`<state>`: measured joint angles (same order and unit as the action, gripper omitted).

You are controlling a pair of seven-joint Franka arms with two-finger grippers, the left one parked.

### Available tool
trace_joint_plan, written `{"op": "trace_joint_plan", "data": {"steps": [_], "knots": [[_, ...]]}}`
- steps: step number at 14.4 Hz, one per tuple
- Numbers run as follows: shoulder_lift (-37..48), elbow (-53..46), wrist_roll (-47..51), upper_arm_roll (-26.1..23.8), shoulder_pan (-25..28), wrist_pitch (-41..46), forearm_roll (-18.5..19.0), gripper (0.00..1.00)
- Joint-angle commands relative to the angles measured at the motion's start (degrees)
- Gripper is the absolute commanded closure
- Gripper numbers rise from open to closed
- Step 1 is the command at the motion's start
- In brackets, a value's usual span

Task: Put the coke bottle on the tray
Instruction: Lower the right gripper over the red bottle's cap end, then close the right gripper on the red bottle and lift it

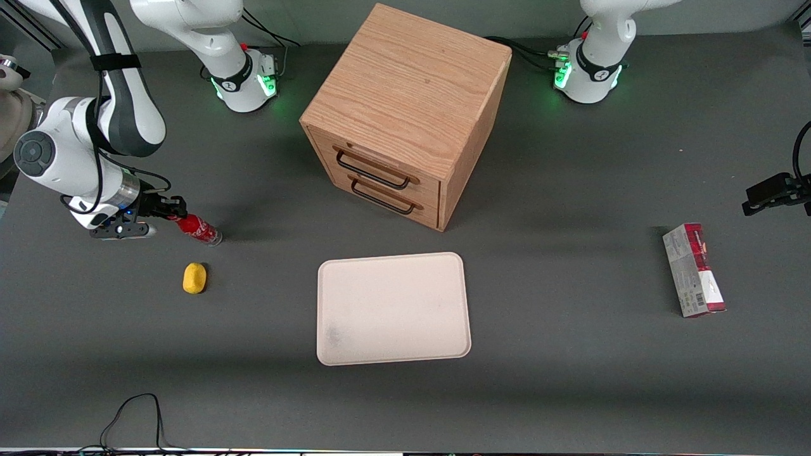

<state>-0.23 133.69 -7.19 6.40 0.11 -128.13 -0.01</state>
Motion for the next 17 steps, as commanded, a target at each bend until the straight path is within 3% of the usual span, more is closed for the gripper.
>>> {"op": "trace_joint_plan", "data": {"steps": [1, 8, 17], "knots": [[0.93, 0.87, -0.63, 0.01, 0.07, -0.89, 0.45, 1.0], [4.0, -0.18, 0.6, -0.43, 0.07, 4.1, 0.36, 1.0], [2.61, -21.25, 0.87, -0.52, 0.33, 29.93, -0.34, 1.0]]}}
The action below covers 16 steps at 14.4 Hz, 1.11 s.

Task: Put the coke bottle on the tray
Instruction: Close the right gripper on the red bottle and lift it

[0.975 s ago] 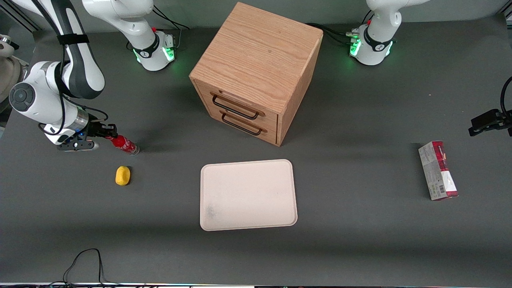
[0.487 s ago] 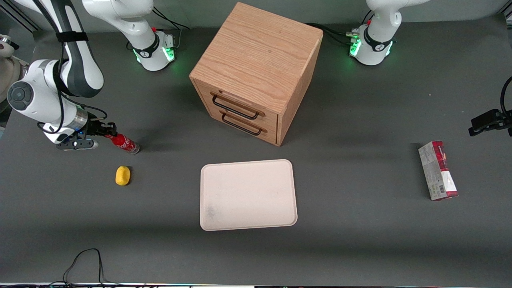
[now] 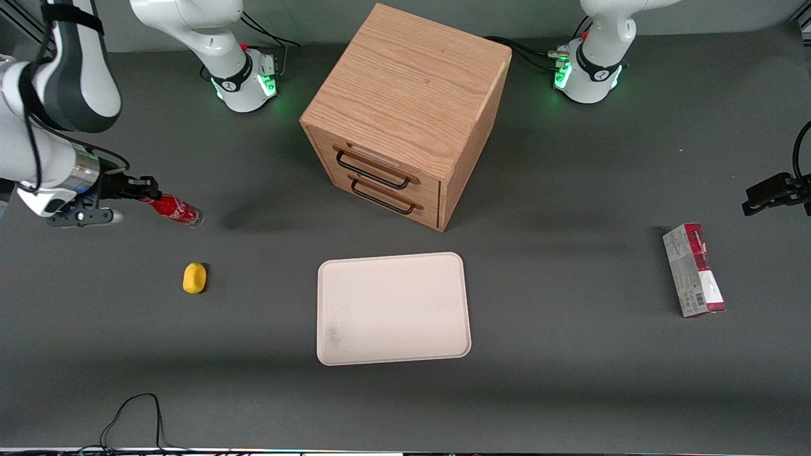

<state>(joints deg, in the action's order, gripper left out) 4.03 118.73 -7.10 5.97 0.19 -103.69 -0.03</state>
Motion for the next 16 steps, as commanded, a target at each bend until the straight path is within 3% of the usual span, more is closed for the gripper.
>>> {"op": "trace_joint_plan", "data": {"steps": [1, 11, 16], "knots": [[-2.79, -9.28, 1.29, -0.17, 0.34, 8.3, -0.23, 1.0], [-17.29, -38.11, 13.24, -7.63, 0.25, 24.76, -0.32, 1.0], [-28.7, -51.64, 26.94, -17.64, 0.43, 25.82, 1.08, 1.0]]}}
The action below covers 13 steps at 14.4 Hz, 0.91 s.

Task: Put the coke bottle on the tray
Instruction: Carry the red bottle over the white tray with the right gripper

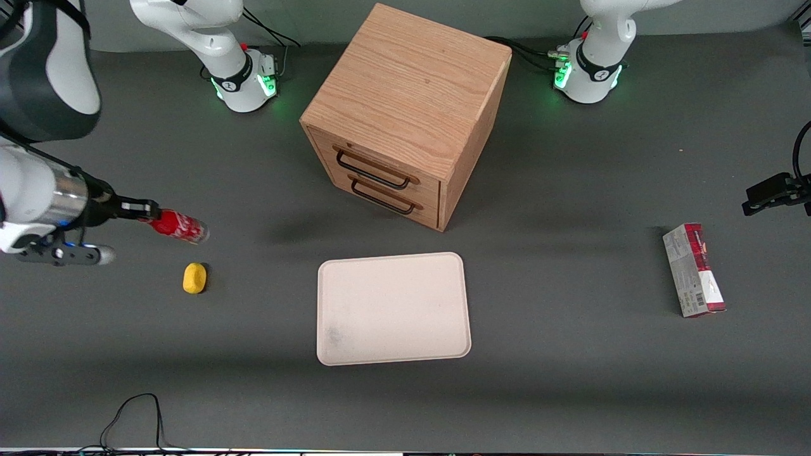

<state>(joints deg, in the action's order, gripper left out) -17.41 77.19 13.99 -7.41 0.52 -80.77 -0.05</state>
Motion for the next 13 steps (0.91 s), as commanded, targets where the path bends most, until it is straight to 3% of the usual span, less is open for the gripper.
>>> {"op": "trace_joint_plan", "data": {"steps": [1, 4, 10, 13], "knots": [[-9.9, -12.92, 7.88, -6.54, 0.45, 2.9, 1.97, 1.0], [-18.95, -22.41, 18.5, -10.77, 4.04, 1.76, 3.91, 1.0], [-26.17, -24.11, 19.67, -10.52, 9.93, -10.61, 6.02, 1.0], [-30.48, -24.63, 20.47, -10.43, 11.44, -16.26, 9.62, 1.0]]}}
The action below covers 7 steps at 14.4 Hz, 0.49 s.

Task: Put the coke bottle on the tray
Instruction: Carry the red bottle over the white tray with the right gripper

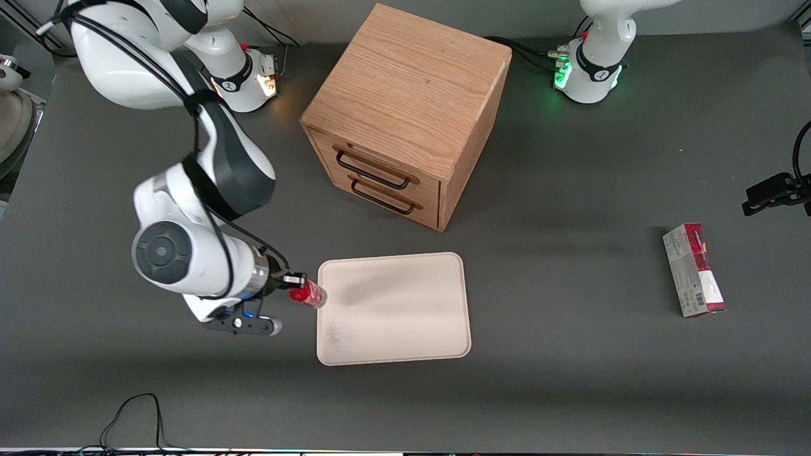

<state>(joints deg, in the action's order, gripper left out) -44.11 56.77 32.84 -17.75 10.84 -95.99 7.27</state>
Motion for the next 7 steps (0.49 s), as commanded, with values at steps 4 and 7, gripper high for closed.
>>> {"op": "trace_joint_plan", "data": {"steps": [4, 7], "knots": [[-6.77, -4.56, 1.88, 0.17, 2.16, -6.04, 3.71, 1.0], [-9.14, -5.8, 1.97, 0.08, 2.25, -7.28, 4.86, 1.0]]}}
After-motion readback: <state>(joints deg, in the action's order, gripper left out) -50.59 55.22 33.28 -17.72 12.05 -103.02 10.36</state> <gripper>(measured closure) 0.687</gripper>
